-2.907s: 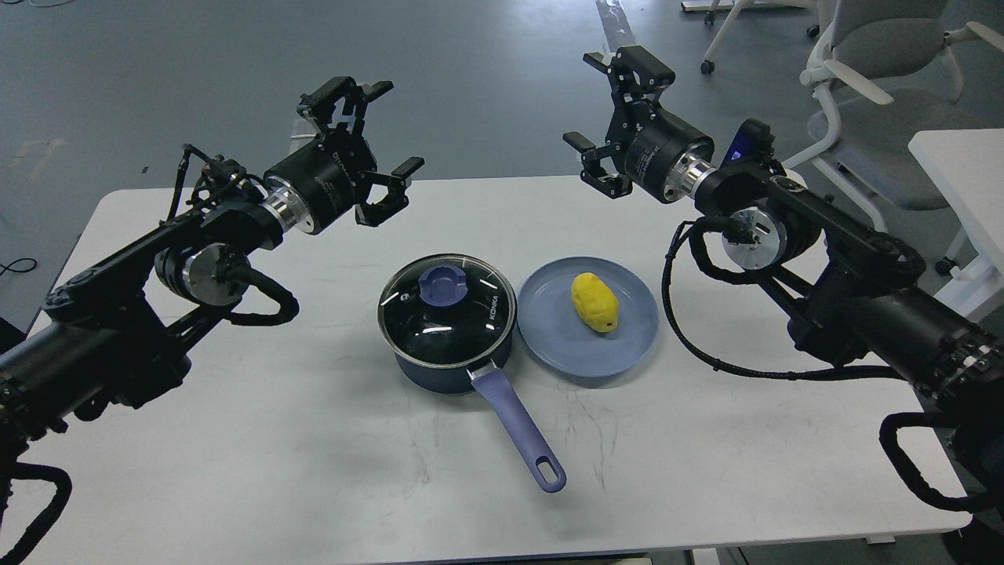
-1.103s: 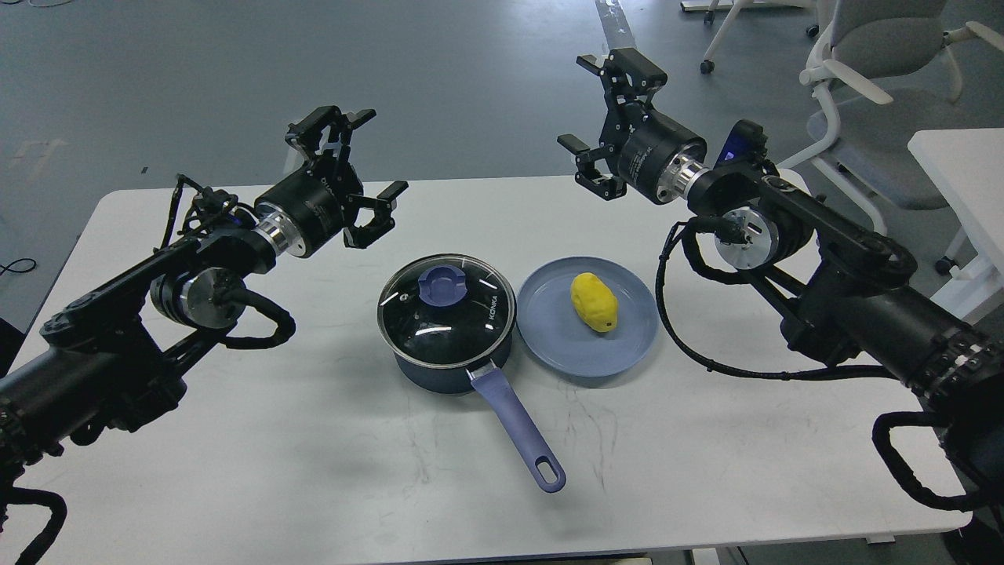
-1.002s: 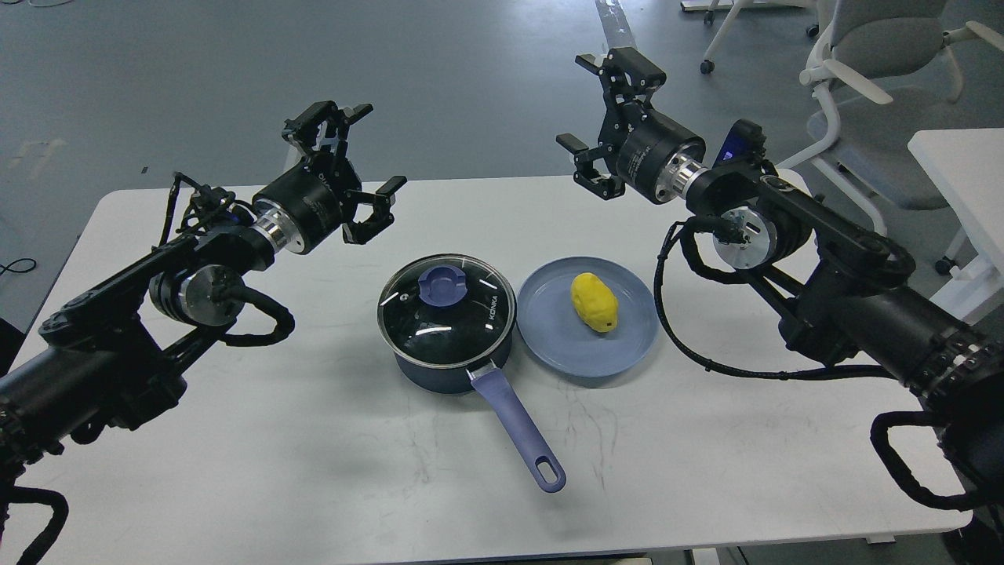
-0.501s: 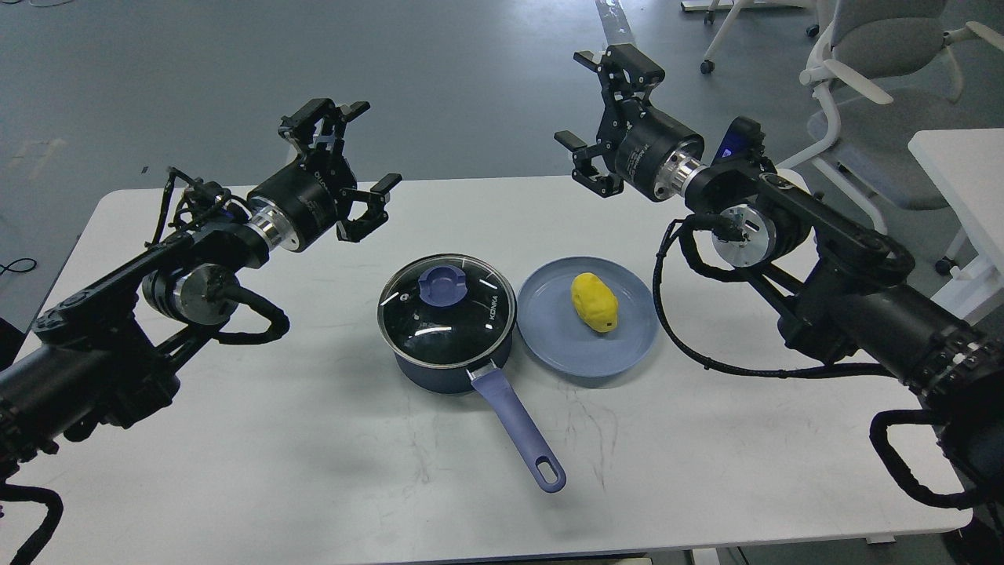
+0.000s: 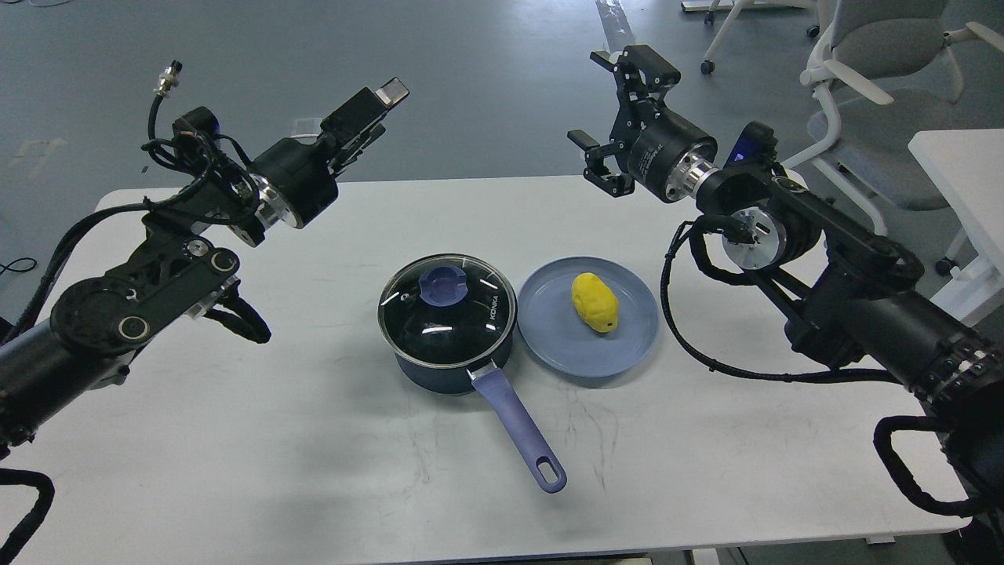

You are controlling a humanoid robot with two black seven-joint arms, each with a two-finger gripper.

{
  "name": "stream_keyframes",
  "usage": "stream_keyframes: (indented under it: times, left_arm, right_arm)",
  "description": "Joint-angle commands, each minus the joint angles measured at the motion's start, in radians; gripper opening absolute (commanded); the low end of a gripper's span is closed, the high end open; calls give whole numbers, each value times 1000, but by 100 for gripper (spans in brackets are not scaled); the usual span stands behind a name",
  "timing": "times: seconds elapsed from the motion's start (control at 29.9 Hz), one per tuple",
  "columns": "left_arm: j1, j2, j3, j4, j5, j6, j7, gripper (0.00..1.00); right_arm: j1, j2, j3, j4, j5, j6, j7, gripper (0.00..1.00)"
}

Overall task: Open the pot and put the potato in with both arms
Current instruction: 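Move the left gripper over the pot and lower it onto the lid knob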

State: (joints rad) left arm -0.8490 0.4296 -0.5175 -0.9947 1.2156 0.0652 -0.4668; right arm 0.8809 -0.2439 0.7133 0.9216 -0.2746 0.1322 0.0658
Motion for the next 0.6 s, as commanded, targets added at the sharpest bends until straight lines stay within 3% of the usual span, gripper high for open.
stream_keyframes:
  times: [0.0,0.17,0.3,0.57]
  left_arm:
    - [-4,-3,29,5,181,106,-22,98]
    - [-25,-3,203,7,284,162,-22,98]
    - [-36,-3,390,22,467,370,-22,98]
    - [-42,-3,438,27,653,423,-22,98]
  right_arm:
    - [-23,-2,55,-10,2,-9,2,100]
    - [-45,-3,98,-36,3,-13,0,100]
    - [-68,-2,136,-53,5,-26,2,100]
    - [-80,6,164,-59,3,-65,2,100]
